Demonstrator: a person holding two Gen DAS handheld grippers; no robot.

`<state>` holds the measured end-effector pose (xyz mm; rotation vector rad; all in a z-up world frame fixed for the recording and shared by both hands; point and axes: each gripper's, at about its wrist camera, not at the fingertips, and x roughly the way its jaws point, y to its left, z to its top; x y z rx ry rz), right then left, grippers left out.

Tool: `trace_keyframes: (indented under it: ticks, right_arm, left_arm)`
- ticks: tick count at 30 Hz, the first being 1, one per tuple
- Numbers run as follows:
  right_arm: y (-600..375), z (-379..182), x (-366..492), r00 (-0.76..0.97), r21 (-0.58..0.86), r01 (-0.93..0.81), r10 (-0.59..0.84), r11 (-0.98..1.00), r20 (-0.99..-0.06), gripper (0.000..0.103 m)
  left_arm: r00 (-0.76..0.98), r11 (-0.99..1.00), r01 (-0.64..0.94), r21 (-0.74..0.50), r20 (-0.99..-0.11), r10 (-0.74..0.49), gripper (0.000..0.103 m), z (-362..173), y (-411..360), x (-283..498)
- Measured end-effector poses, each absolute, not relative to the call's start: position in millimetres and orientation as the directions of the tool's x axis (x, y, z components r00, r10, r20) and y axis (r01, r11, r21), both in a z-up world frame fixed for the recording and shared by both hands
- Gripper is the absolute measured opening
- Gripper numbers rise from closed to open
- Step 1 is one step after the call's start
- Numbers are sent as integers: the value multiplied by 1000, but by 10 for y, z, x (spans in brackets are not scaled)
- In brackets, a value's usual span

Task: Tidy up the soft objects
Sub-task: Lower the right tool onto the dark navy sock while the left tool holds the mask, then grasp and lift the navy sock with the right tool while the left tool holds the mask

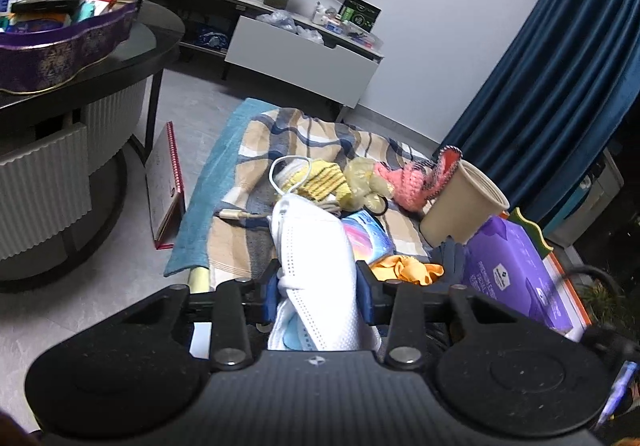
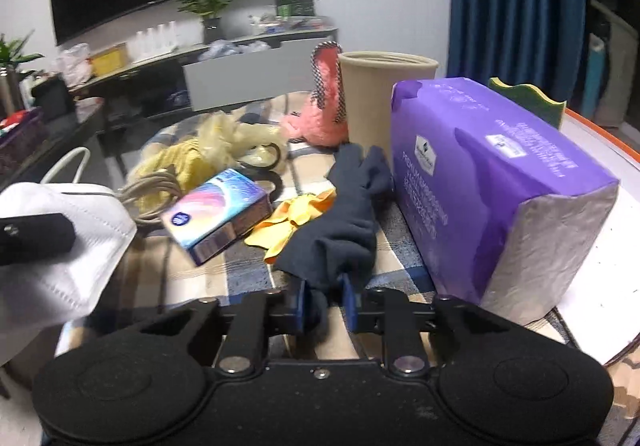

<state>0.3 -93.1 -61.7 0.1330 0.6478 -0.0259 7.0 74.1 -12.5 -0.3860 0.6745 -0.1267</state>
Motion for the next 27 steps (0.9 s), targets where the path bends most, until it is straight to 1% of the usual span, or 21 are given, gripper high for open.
trace_keyframes:
  ticks: [5, 6, 9, 10, 11, 12, 14, 16, 19, 21, 23, 24, 25, 26, 27]
  right_arm:
    - [-1067, -386, -278, 810, 165, -48, 135, 985, -571, 22]
    - [-1088, -321, -319, 819, 174, -81, 165, 981, -550, 21]
    - [-1134, -139, -508, 867, 136, -166, 210, 977, -451, 19]
    - [-1140, -76, -535, 879, 117, -188, 220, 975, -423, 16]
    - [-1141, -22, -552, 888, 97, -206, 227, 974, -400, 11]
    - [-1139, 32, -557, 894, 83, -230, 244, 970, -376, 9]
    - [-1157, 97, -541, 900, 60, -253, 258, 966, -352, 9]
    - [-1217, 125, -497, 891, 70, -278, 284, 958, -354, 8]
    - [-1290, 73, -394, 864, 87, -303, 312, 949, -395, 9]
    - [-1314, -31, -384, 855, 73, -309, 311, 948, -414, 9]
    - [-1309, -158, -435, 810, 74, -353, 344, 933, -475, 10]
    - [-1296, -215, -459, 797, 59, -360, 340, 931, -499, 13]
    - [-1273, -269, -482, 788, 48, -373, 344, 927, -511, 26]
    - [-1244, -312, -494, 779, 37, -385, 347, 922, -522, 36]
    - [-1210, -348, -505, 779, 23, -390, 343, 920, -525, 64]
  left_arm:
    - [783, 921, -18, -390, -578, -230, 38, -110, 759, 53]
    - [785, 921, -18, -389, -577, -228, 38, -106, 755, 49]
    - [788, 922, -15, -388, -572, -228, 38, -82, 732, 44]
    - [790, 922, -11, -386, -569, -229, 38, -71, 714, 41]
    - [791, 923, -7, -385, -567, -230, 38, -56, 694, 41]
    - [793, 924, -1, -382, -563, -232, 38, -40, 671, 43]
    - [796, 928, 12, -373, -558, -235, 38, 2, 607, 50]
    - [800, 933, 26, -359, -552, -235, 38, 53, 530, 58]
    - [805, 941, 41, -335, -547, -230, 38, 107, 441, 65]
    - [807, 949, 43, -313, -549, -218, 38, 113, 399, 58]
    - [803, 952, 38, -305, -558, -211, 38, 82, 386, 50]
    - [801, 952, 34, -304, -562, -208, 38, 64, 382, 42]
    - [799, 953, 29, -302, -565, -204, 38, 49, 379, 32]
    - [798, 953, 24, -302, -569, -201, 38, 35, 383, 26]
    - [796, 952, 21, -304, -572, -200, 38, 24, 389, 22]
